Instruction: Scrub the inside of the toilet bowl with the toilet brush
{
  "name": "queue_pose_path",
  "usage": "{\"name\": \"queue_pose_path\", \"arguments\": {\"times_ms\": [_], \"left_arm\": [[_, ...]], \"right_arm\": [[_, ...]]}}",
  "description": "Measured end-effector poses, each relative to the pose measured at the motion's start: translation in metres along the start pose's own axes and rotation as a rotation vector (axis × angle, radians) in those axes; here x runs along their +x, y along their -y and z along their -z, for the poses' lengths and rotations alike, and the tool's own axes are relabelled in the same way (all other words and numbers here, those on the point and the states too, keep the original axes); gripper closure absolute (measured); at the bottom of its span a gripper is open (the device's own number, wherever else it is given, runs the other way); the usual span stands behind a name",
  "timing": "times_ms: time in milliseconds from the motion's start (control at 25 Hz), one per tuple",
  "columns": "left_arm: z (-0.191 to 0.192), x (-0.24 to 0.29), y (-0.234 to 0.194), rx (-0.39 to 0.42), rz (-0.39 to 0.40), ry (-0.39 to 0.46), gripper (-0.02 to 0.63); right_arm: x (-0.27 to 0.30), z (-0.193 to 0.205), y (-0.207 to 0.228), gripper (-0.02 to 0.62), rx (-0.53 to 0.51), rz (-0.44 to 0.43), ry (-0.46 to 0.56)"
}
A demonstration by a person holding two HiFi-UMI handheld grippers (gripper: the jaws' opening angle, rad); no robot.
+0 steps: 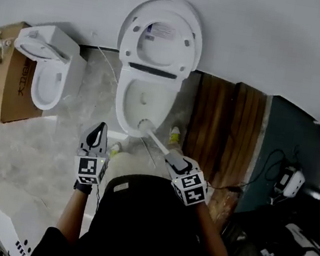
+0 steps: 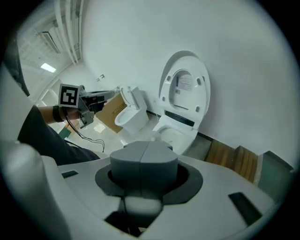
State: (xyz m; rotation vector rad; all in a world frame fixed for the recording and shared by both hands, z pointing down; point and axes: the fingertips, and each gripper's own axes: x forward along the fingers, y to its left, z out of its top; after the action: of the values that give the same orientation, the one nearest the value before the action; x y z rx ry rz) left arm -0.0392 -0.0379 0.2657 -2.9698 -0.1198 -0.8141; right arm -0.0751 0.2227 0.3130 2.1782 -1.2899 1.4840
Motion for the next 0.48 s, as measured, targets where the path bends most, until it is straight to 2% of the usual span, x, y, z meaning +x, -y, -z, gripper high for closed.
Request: {"name": "queue_pose_path", "arguments": {"times_ms": [160, 280, 360, 480], "left_arm": [[-0.023, 0.017, 0.032, -0.122, -0.169, 0.017, 0.588], [-0.022, 0.018, 0.057, -0.159, -0.261, 0.011, 0.588], [-0.015, 0.008, 0.071, -0.193, -0.324, 0.004, 0.588], [0.002, -0.011, 0.087, -0.247, -0.402, 0.007, 0.588]], "right_arm": [[-0.002, 0.0, 0.084, 0.434, -0.181, -0.108, -0.074], [0.018, -0.004, 0.138, 0.434, -0.302, -0.131, -0.12], [0.033, -0.011, 0.161, 0.434, -0.376, -0.134, -0.138], [0.055, -0.016, 0.172, 0.434, -0.456, -0.148, -0.158]]}}
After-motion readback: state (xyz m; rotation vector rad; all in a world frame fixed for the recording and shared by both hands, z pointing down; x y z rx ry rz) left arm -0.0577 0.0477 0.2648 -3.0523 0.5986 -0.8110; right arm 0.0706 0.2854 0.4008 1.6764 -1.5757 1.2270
